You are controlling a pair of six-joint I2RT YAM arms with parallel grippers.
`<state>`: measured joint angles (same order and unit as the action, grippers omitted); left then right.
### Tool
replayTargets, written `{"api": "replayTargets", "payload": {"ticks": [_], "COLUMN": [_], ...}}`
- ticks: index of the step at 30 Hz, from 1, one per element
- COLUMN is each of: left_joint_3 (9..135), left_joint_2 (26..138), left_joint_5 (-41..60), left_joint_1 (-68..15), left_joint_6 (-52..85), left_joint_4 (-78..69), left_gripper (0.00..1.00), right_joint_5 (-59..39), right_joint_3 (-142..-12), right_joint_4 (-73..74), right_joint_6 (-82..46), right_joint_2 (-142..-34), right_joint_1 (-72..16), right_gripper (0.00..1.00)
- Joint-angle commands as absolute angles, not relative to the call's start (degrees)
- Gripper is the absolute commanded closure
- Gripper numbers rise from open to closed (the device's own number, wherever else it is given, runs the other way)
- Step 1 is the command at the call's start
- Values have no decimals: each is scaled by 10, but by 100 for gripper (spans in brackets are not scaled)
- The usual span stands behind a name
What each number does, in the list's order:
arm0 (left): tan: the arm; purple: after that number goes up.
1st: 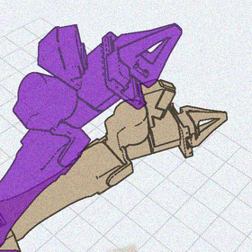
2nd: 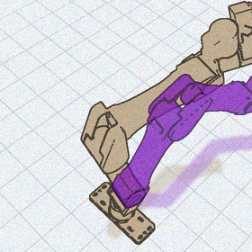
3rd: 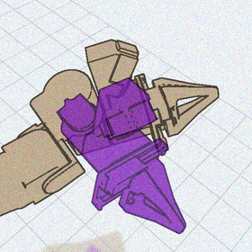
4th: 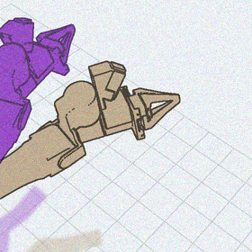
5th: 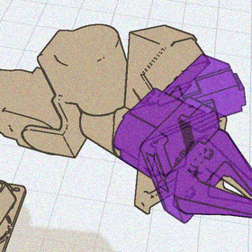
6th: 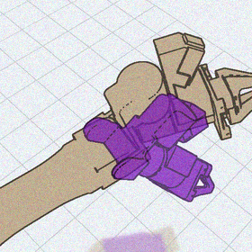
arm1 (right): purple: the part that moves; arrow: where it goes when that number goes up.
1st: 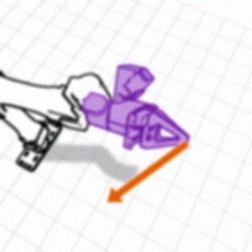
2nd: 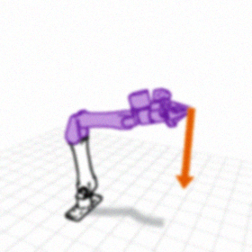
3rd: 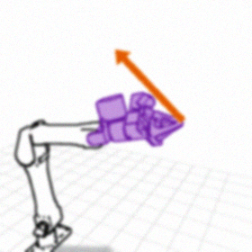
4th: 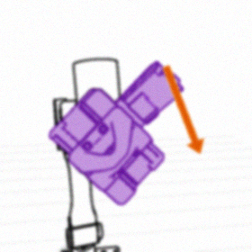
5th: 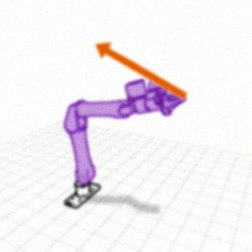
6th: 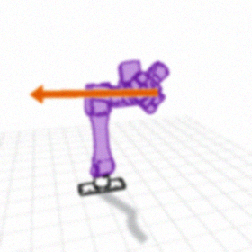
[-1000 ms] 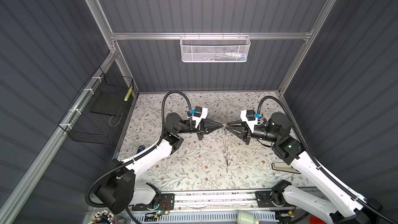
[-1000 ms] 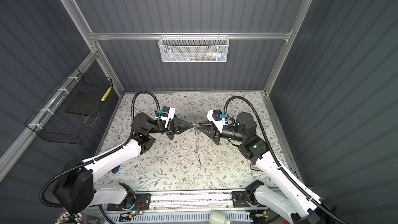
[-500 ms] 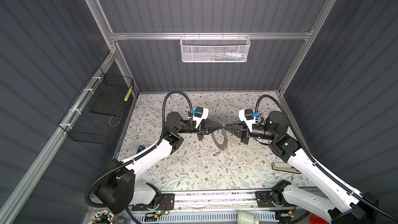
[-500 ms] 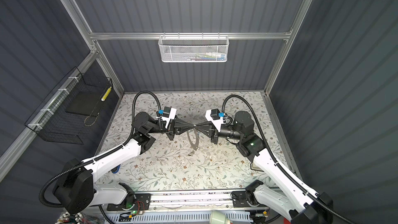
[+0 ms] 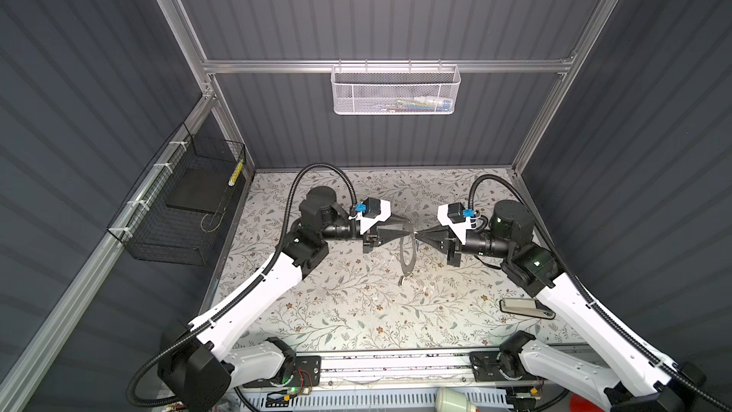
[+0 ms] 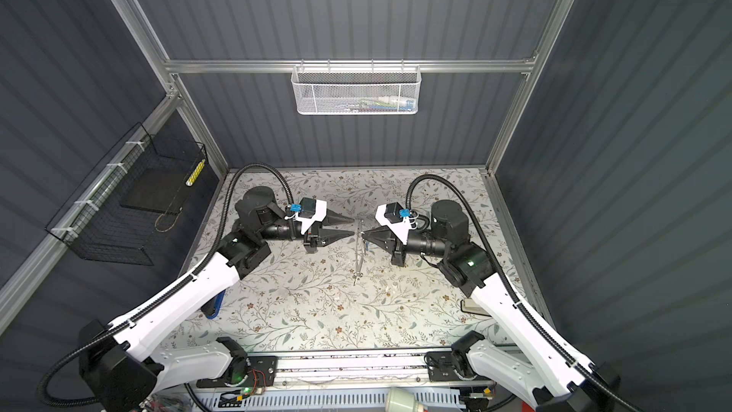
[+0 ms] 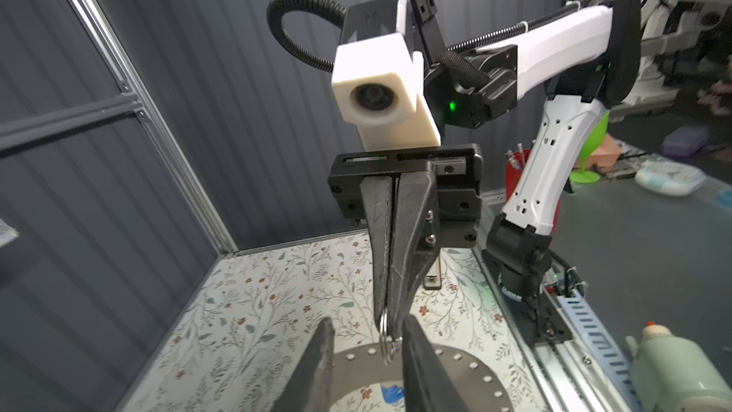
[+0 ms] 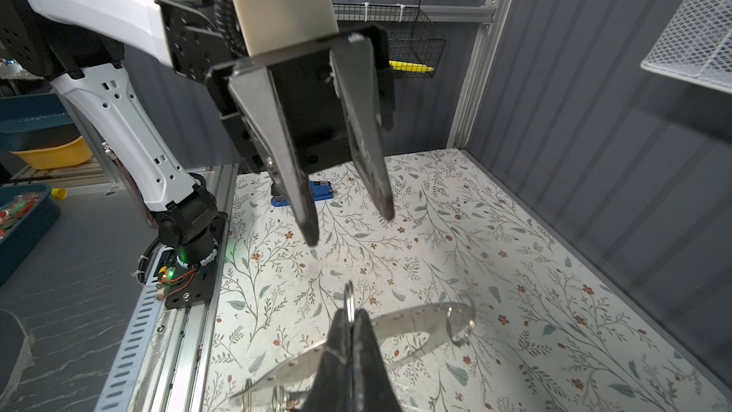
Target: Put the keys on the keyring
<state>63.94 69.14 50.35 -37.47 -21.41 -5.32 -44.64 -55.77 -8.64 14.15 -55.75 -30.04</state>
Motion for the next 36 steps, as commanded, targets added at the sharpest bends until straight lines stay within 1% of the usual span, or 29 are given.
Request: {"api": "replayTargets", "payload": {"ticks": [1,6,10,13,20,31,33,35,36], "left_joint_3": [670,717,730,737,747,762,766,767,766], "left_joint_2": [691,719,727,732,738,753,756,760,761], "left_joint_5": [449,379,355,345,336,347,354,363,369], "left_joint_1": [-384,-428,-439,-444,-447,-450,-452,-453,-452], "left_joint_6": [-349,-404,-403,-404,-408,-409,-409,-407,-404], "left_joint_4": [122,200,205,211,225,237,240,239,238], "left_gripper": [70,71,71,74,83,85,90,98,100], "right_joint_5": [-437,-439,-441,-441,-436,-437,-437,-432,-428], "right_joint_3": [-592,-611,-623,-626,-634,-646,-648,-650,-651], "right_joint_4": [-159,-183,-204,-212,-233,-244,-246,-249,-250], "right_joint_6": [186,193,202,205,216,223,225,228,229], "right_joint_2": [-564,-575,-582,-585,-591,-600,-603,-605,-606], "right_joint_1": [-301,-302,-303,-305,-308,-314,-317,-319,-319], "right_gripper": [100,100,100,100,100,100,100,100,100]}}
